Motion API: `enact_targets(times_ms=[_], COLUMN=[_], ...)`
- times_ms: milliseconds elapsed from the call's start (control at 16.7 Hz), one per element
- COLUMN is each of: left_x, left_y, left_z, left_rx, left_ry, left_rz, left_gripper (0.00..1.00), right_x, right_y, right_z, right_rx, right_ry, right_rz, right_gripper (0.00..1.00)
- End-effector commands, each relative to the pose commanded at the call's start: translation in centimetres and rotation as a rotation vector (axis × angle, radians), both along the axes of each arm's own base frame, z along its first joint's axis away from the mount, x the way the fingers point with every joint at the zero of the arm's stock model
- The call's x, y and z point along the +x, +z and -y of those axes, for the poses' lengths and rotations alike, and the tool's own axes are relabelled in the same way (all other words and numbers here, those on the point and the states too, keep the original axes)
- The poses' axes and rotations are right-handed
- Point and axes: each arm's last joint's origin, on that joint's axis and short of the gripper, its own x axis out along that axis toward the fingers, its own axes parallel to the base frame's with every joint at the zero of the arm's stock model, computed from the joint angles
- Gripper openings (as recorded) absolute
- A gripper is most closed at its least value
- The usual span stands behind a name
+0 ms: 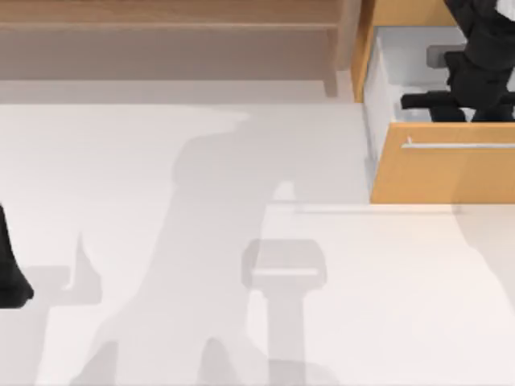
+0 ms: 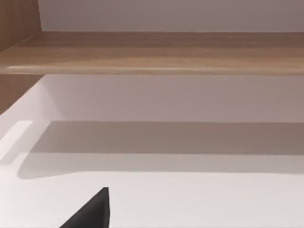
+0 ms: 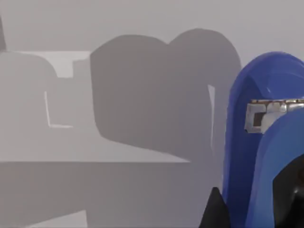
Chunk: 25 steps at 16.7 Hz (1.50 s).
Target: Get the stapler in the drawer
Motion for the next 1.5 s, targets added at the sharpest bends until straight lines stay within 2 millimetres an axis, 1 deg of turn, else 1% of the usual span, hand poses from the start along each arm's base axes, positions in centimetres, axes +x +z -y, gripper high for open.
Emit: enact_targets(times_ms=[780, 840, 1380, 1500], left_x=[0.0, 0.0, 0.0, 0.0], left_y=[0.0, 0.0, 0.0, 0.0], left_z=[0.0, 0.0, 0.0, 0.0], left_rx=[0.0, 0.0, 0.0, 0.0], left_ry=[0.0, 0.0, 0.0, 0.0], left_rz=[0.0, 0.0, 0.0, 0.0], left_gripper=[1.0, 1.0, 1.0, 1.0], right_x=[0.0, 0.0, -0.01, -0.12], right_y=[0.0, 0.0, -0.01, 0.65], right_z=[0.0, 0.0, -0.11, -0.04], right_rx=[0.0, 0.0, 0.0, 0.0], right_ry=[0.0, 0.0, 0.002, 0.014], right_rz=[0.0, 0.0, 0.0, 0.021], right_gripper=[0.98, 1.0, 1.0, 1.0])
